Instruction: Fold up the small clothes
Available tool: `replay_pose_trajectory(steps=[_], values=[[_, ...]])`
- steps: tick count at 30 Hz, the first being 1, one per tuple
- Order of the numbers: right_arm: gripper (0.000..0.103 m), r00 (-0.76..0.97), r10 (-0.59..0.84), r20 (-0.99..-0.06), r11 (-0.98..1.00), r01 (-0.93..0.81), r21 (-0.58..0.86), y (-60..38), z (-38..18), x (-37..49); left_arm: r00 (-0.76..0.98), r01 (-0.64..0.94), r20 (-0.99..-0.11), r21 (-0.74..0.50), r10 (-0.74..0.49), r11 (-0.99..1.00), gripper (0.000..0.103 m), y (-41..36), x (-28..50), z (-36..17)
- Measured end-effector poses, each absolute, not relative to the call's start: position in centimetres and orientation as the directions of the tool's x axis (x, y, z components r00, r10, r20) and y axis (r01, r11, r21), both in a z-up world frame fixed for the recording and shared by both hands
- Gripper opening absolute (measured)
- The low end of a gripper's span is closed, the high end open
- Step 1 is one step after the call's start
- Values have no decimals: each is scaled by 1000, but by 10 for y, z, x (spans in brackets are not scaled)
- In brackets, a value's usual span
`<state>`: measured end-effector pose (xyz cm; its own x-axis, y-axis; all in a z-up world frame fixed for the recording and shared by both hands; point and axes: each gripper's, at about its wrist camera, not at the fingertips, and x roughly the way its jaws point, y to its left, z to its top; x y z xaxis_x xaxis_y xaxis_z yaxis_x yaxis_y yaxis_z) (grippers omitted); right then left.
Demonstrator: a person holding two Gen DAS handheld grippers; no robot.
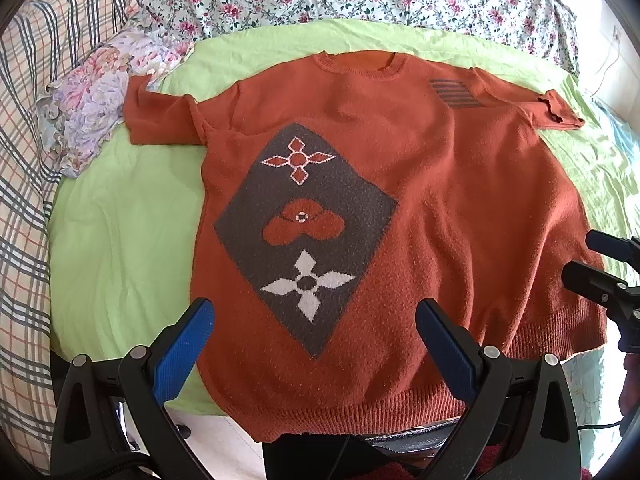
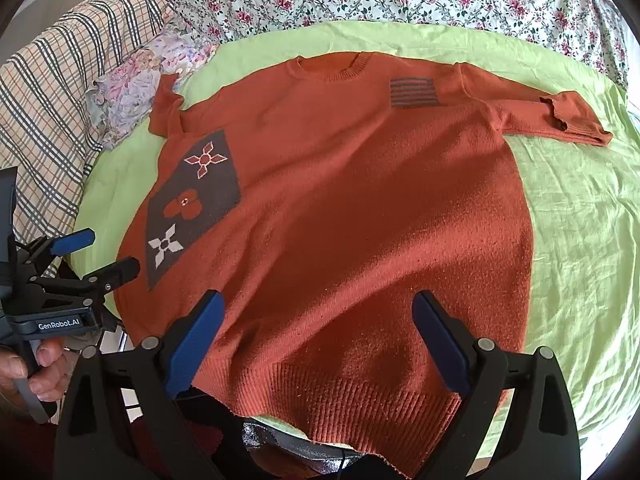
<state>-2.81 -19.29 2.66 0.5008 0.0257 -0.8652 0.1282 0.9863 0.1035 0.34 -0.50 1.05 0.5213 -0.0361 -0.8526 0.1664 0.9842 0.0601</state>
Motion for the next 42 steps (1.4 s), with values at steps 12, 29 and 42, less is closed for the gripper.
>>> replay_pose_trajectory(steps=[12, 29, 42], values=[[95, 556, 8, -831, 987, 127, 95, -196, 21, -25, 523, 163, -852, 96, -3, 982, 101, -6, 15, 3], [95, 568, 43, -822, 970, 175, 171, -247, 18, -3, 493, 166, -870, 80, -12, 983, 101, -16, 61, -8], [86, 620, -195, -760, 936, 348, 44, -398, 60, 48, 498, 133, -867, 56, -18, 989, 101, -21, 119, -6]])
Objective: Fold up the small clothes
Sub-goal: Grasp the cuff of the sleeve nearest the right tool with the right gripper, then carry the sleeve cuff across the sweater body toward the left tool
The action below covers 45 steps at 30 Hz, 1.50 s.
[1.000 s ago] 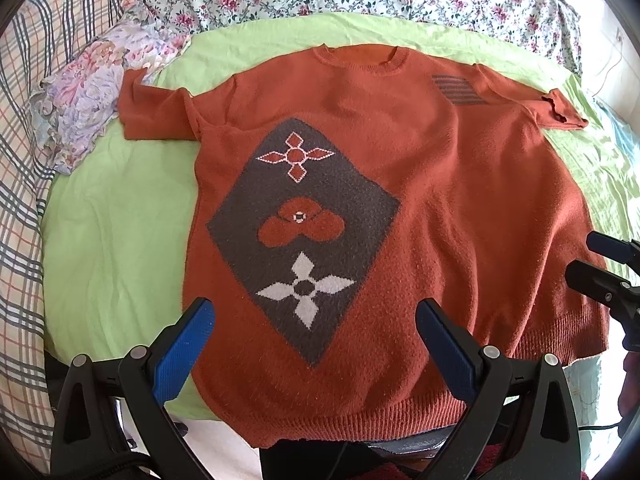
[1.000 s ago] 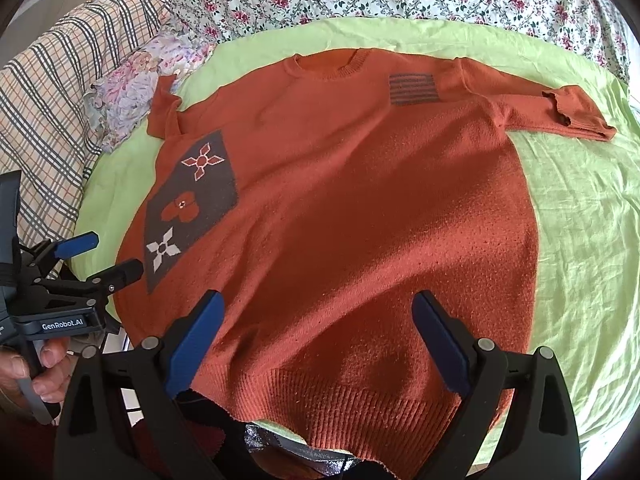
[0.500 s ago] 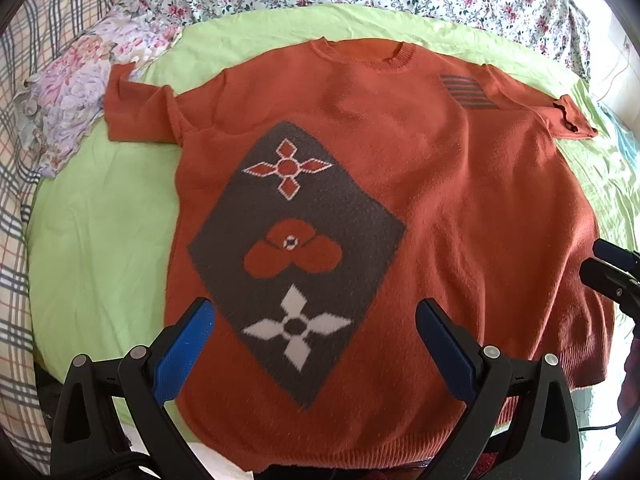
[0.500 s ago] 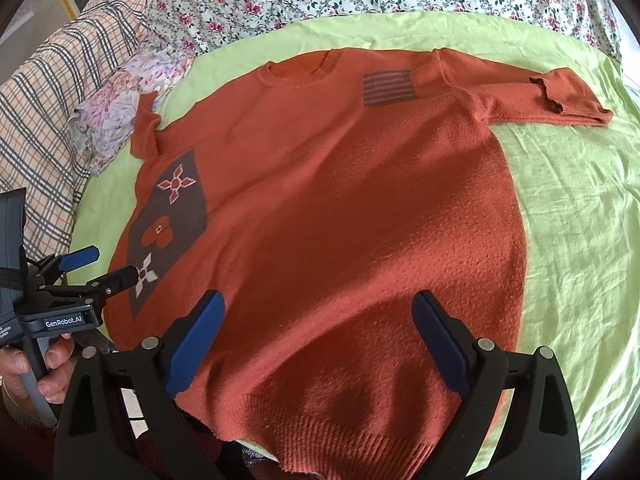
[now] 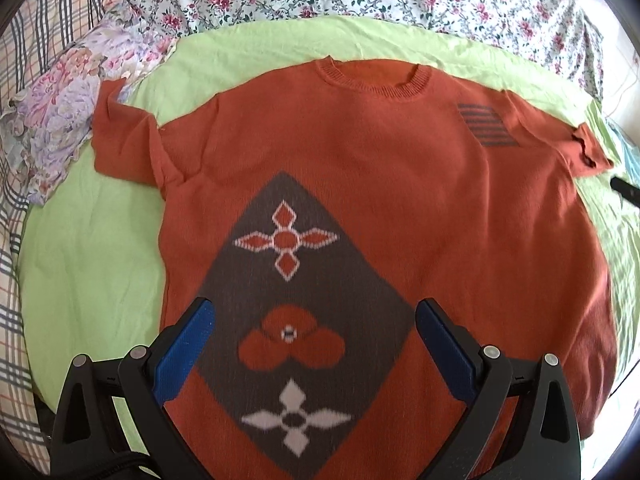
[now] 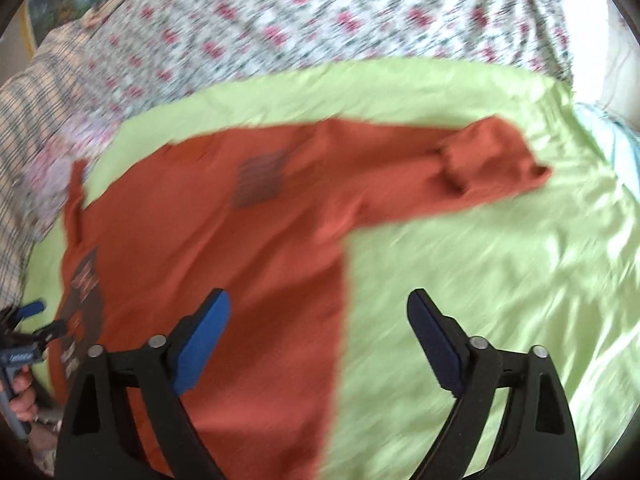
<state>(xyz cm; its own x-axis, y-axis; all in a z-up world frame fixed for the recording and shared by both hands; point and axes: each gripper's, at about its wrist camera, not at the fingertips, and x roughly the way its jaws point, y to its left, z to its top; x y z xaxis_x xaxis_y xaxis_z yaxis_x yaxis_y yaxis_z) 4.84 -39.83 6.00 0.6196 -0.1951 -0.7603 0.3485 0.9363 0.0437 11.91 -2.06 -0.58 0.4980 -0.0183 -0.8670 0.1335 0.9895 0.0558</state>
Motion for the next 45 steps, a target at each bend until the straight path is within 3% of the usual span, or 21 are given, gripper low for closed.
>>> replay_pose_trajectory(steps=[5, 12, 14, 15, 17, 19, 24, 30, 38, 45], values=[[67, 568, -291, -770, 894, 447, -7, -469, 54, 89, 484, 126, -874, 38, -28, 991, 101, -21, 130, -10], [62, 441, -324, -837, 897, 424, -124, -513, 25, 135, 443, 116, -896, 35, -20, 993, 101, -19, 138, -27], [40, 404, -352, -844, 889, 427, -166, -520, 17, 138, 443, 112, -896, 35, -18, 993, 101, -17, 138, -28], [37, 404, -352, -844, 889, 427, -166, -520, 17, 138, 443, 111, -896, 30, -23, 993, 101, -17, 138, -27], [15, 439, -305, -845, 890, 448, -88, -523, 25, 135, 449, 112, -893, 23, -30, 993, 101, -16, 138, -26], [12, 484, -293, -825, 892, 449, -53, -512, 36, 132, 449, 115, -893, 12, -41, 993, 101, -15, 138, -25], [10, 630, -65, -774, 932, 316, 179, -446, 63, 144, 463, 123, -884, -11, -67, 992, 101, -12, 133, -21], [10, 630, 292, -719, 905, 61, 421, -327, 57, 202, 485, 115, -867, -64, -112, 991, 101, 2, 126, -11], [10, 489, 509, -709, 838, -95, 537, -192, 18, 274, 511, 93, -842, -144, -171, 985, 101, 33, 135, -3], [11, 399, 541, -740, 826, -87, 557, -151, -24, 304, 505, 85, -830, -228, -239, 970, 101, 43, 164, -11]])
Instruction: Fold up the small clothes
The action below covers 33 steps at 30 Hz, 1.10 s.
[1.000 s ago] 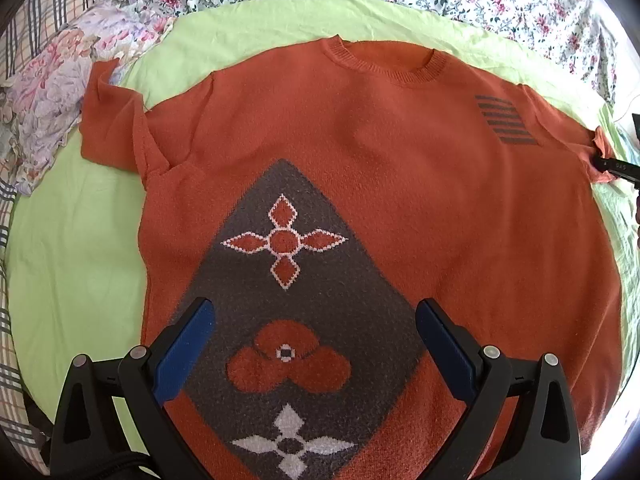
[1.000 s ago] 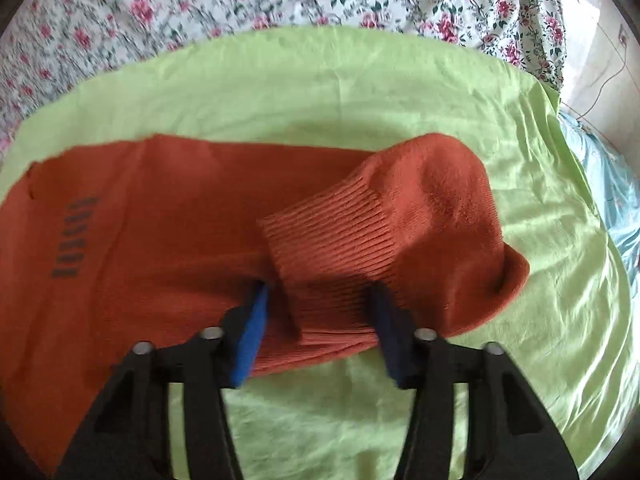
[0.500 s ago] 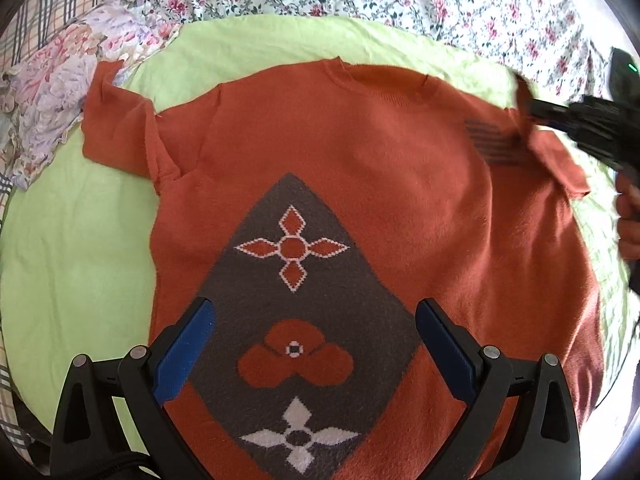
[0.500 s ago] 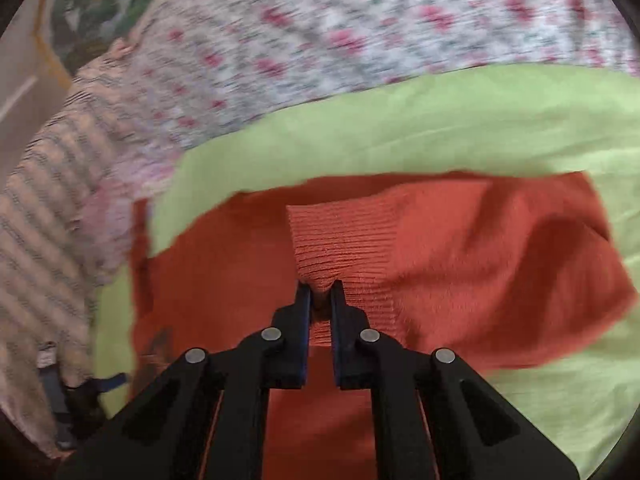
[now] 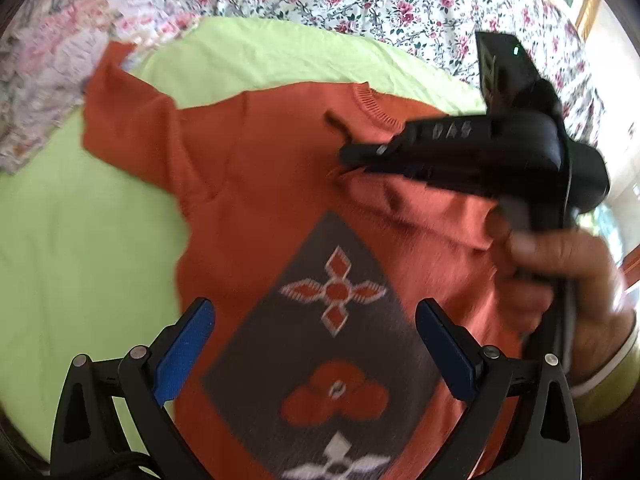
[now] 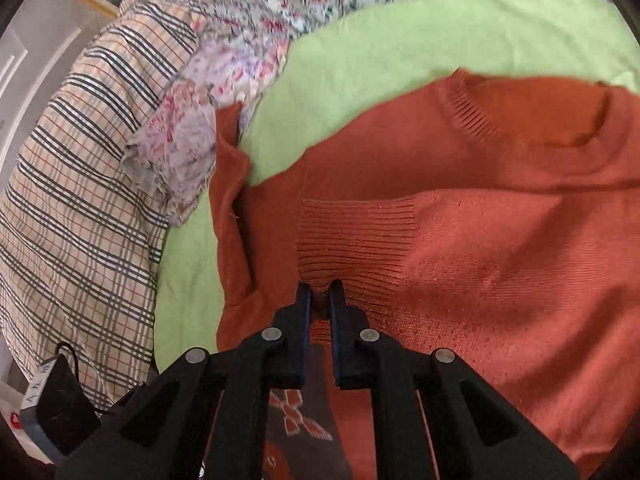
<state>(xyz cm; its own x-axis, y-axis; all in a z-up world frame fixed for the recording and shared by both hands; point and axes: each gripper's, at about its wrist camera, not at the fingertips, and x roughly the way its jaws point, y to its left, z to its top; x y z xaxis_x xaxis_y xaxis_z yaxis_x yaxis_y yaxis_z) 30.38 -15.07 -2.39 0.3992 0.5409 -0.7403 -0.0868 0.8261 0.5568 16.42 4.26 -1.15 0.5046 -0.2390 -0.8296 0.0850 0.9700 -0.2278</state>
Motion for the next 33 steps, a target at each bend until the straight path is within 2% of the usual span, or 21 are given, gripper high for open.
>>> replay_pose_trajectory(steps=[3, 4, 5, 8, 10, 12, 13, 14, 15, 17, 18, 23, 25, 33], values=[[23, 399, 530, -748, 827, -50, 560, -157, -27, 301, 502, 100, -818, -268, -281, 958, 101, 40, 190, -13], [33, 415, 536, -735, 819, -43, 573, -163, -24, 295, 501, 101, -818, -269, -282, 958, 101, 38, 200, -15], [39, 434, 534, -726, 816, -39, 577, -167, -21, 290, 497, 101, -822, -262, -277, 960, 101, 35, 212, -18], [39, 513, 491, -704, 822, -5, 570, -197, 0, 263, 469, 99, -842, -248, -265, 964, 101, 27, 249, -29], [39, 572, 444, -690, 828, 31, 559, -220, 15, 236, 434, 116, -847, -285, -306, 952, 101, 22, 272, -38], [39, 621, 400, -674, 825, 77, 560, -245, 27, 204, 410, 119, -850, -312, -332, 943, 94, 16, 288, -48], [39, 634, 383, -672, 823, 97, 560, -254, 29, 191, 406, 138, -842, -328, -356, 934, 81, 11, 295, -51], [40, 644, 368, -671, 821, 115, 560, -262, 32, 182, 407, 151, -839, -327, -360, 933, 60, 7, 298, -54], [40, 657, 342, -671, 816, 147, 559, -274, 33, 166, 414, 167, -841, -306, -349, 937, 48, 2, 300, -55], [40, 670, 308, -675, 805, 194, 561, -290, 33, 148, 426, 192, -835, -293, -349, 937, 0, -4, 296, -52], [40, 674, 294, -677, 803, 209, 558, -295, 33, 143, 433, 198, -831, -291, -350, 936, 3, -4, 295, -50], [40, 683, 212, -699, 810, 277, 516, -330, 36, 121, 539, 148, -798, -225, -269, 963, 2, 26, 274, -28], [40, 682, 140, -718, 815, 331, 475, -351, 38, 113, 529, 105, -813, -221, -242, 970, 2, 42, 277, -34], [42, 632, 13, -775, 844, 409, 347, -405, 27, 147, 526, 76, -822, -210, -219, 975, 2, 45, 279, -33]])
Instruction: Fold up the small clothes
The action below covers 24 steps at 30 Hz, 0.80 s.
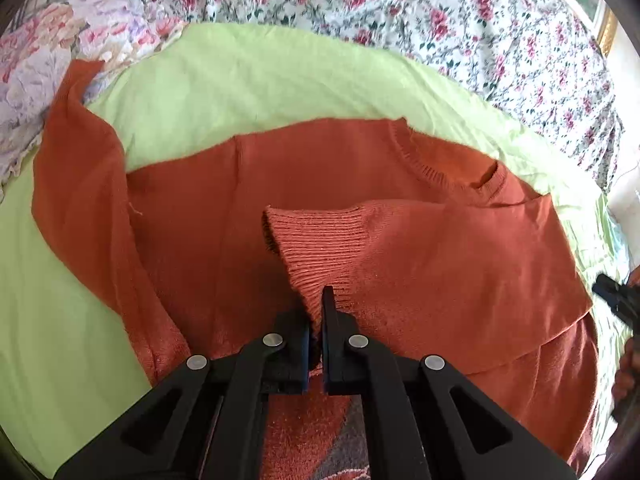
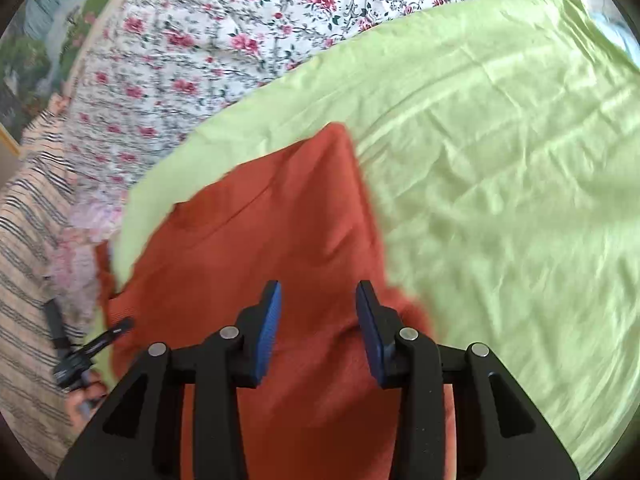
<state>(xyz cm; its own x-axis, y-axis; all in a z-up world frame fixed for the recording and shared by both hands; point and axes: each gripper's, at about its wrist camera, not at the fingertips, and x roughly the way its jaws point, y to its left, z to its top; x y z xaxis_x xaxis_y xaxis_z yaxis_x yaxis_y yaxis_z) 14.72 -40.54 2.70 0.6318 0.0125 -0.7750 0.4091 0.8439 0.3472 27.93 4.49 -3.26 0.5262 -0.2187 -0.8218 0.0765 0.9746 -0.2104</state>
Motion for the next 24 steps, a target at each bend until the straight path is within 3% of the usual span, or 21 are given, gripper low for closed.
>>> replay_pose_trajectory(steps=[2, 9, 10, 11, 14, 18, 24], values=[[47, 608, -4, -794, 857, 410, 311, -415, 21, 167, 513, 72, -832, -205, -213, 976, 2, 46, 281, -38], [46, 508, -58, -859, 912, 377, 161, -426, -14, 220, 503, 48, -840, -205, -201, 978, 2, 51, 283, -42], [23, 504, -59, -862, 919, 365, 151, -424, -11, 222, 506, 50, -841, -194, -193, 980, 2, 49, 284, -41], [12, 513, -42, -857, 917, 361, 171, -425, -6, 222, 512, 52, -838, -189, -189, 981, 2, 47, 283, -38], [11, 559, -83, -825, 925, 352, 145, -422, 13, 215, 514, 53, -840, -169, -172, 984, 2, 43, 285, -39], [14, 491, -100, -865, 914, 389, 115, -425, -9, 219, 507, 62, -849, -136, -149, 989, 4, 40, 282, -45], [35, 581, -58, -812, 901, 380, 208, -406, 13, 185, 542, 54, -829, -133, -141, 990, 12, 62, 259, -18]])
